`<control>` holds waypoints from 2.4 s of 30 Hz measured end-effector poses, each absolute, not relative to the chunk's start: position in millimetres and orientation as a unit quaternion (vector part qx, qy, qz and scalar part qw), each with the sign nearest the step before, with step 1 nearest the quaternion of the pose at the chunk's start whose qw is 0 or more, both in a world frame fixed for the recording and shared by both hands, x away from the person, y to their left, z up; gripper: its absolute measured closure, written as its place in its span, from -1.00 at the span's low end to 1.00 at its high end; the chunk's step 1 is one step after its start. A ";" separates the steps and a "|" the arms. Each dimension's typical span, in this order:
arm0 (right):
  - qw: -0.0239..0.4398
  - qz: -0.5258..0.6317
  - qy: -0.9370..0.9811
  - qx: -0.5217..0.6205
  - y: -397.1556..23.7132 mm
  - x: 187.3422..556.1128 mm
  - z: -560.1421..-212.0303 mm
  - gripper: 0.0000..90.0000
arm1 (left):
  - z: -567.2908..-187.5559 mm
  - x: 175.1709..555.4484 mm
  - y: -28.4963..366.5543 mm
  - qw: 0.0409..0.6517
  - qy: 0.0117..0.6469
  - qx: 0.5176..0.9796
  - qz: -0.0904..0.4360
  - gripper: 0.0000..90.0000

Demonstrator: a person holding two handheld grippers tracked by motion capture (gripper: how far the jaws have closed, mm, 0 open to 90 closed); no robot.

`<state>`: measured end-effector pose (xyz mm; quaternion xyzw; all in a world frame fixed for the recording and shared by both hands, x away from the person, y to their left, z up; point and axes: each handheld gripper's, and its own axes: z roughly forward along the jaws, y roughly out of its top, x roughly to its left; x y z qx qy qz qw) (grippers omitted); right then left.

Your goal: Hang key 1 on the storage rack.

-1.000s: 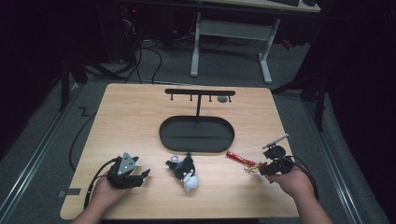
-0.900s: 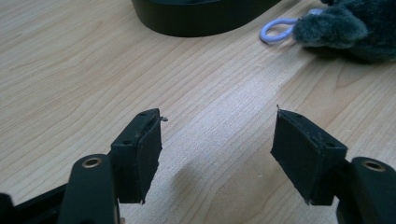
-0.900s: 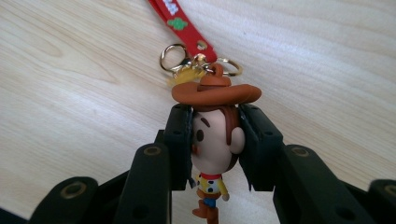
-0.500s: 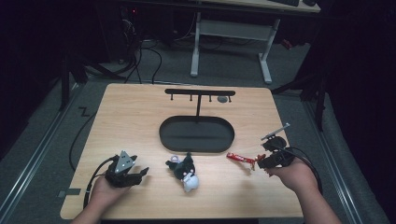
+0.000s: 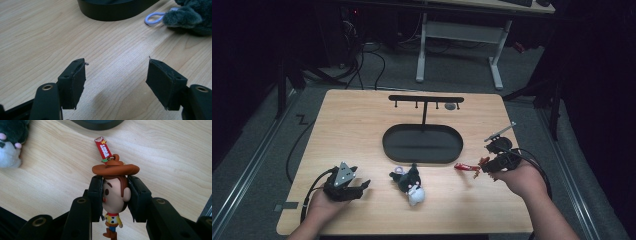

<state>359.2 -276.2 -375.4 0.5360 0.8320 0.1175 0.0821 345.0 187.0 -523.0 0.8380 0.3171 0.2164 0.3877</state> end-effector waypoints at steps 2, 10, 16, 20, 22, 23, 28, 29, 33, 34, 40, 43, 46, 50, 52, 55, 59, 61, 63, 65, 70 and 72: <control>0.084 0.124 0.832 0.534 -273.5 361.1 -371.9 0.49 | -523.2 345.4 186.8 0.386 0.316 0.840 0.214 -0.29; 0.097 0.130 0.837 0.523 -261.8 367.5 -354.7 0.49 | -524.2 345.2 182.7 0.384 0.306 0.844 0.215 -0.29; 0.108 0.130 0.838 0.519 -256.3 374.1 -343.6 0.49 | -524.1 344.9 182.3 0.384 0.304 0.845 0.214 -0.29; 0.113 0.131 0.836 0.521 -254.1 379.6 -337.1 0.49 | -523.8 344.4 182.6 0.382 0.303 0.846 0.214 -0.29; 0.117 0.130 0.834 0.523 -253.3 383.0 -334.8 0.49 | -523.8 344.2 182.9 0.382 0.303 0.847 0.213 -0.29; 0.118 0.131 0.834 0.524 -252.5 384.6 -334.0 0.49 | -523.7 344.1 183.1 0.382 0.303 0.847 0.213 -0.29; 0.122 0.132 0.832 0.525 -248.6 393.8 -328.6 0.49 | -523.6 344.0 183.7 0.382 0.301 0.847 0.212 -0.29; 0.124 0.132 0.832 0.524 -248.1 395.8 -327.2 0.49 | -523.7 344.1 183.9 0.382 0.301 0.848 0.212 -0.29; 0.127 0.136 0.828 0.528 -245.3 403.4 -321.8 0.49 | -523.7 344.3 184.1 0.384 0.299 0.847 0.212 -0.29; 0.126 0.136 0.829 0.527 -244.4 405.2 -320.7 0.49 | -523.8 344.4 184.2 0.384 0.300 0.847 0.211 -0.29; 0.131 0.134 0.828 0.529 -239.6 414.9 -314.2 0.49 | -524.0 343.5 184.4 0.385 0.299 0.848 0.210 -0.29; 0.134 0.139 0.827 0.528 -237.1 419.7 -310.1 0.49 | -524.0 343.5 184.7 0.386 0.301 0.847 0.209 -0.29; 0.136 0.141 0.827 0.528 -234.6 424.7 -307.6 0.49 | -524.0 343.6 185.0 0.386 0.301 0.847 0.208 -0.29; 0.138 0.143 0.825 0.529 -232.5 431.4 -304.5 0.49 | -524.4 343.5 185.0 0.385 0.301 0.847 0.207 -0.29; 0.139 0.144 0.826 0.528 -232.1 434.8 -303.0 0.49 | -524.5 343.3 185.0 0.384 0.300 0.848 0.206 -0.29; 0.140 0.146 0.824 0.530 -231.2 439.3 -301.6 0.49 | -524.8 343.2 184.9 0.385 0.300 0.848 0.206 -0.29; 0.139 0.145 0.823 0.532 -229.7 445.8 -300.2 0.49 | -525.0 343.3 185.0 0.383 0.299 0.849 0.205 -0.29; 0.138 0.146 0.823 0.532 -228.6 449.1 -299.2 0.49 | -525.2 343.3 184.9 0.384 0.300 0.849 0.205 -0.29; 0.140 0.145 0.823 0.531 -227.6 452.7 -298.0 0.49 | -525.2 343.4 185.0 0.383 0.299 0.849 0.205 -0.29; 0.141 0.148 0.821 0.533 -226.4 455.9 -297.2 0.49 | -525.1 343.5 185.1 0.382 0.299 0.850 0.204 -0.29; 0.148 0.148 0.820 0.533 -225.6 463.0 -296.0 0.49 | -525.4 343.6 185.0 0.382 0.298 0.851 0.204 -0.29; 0.149 0.149 0.817 0.537 -226.2 465.7 -295.8 0.49 | -525.6 343.9 184.9 0.381 0.298 0.851 0.204 -0.29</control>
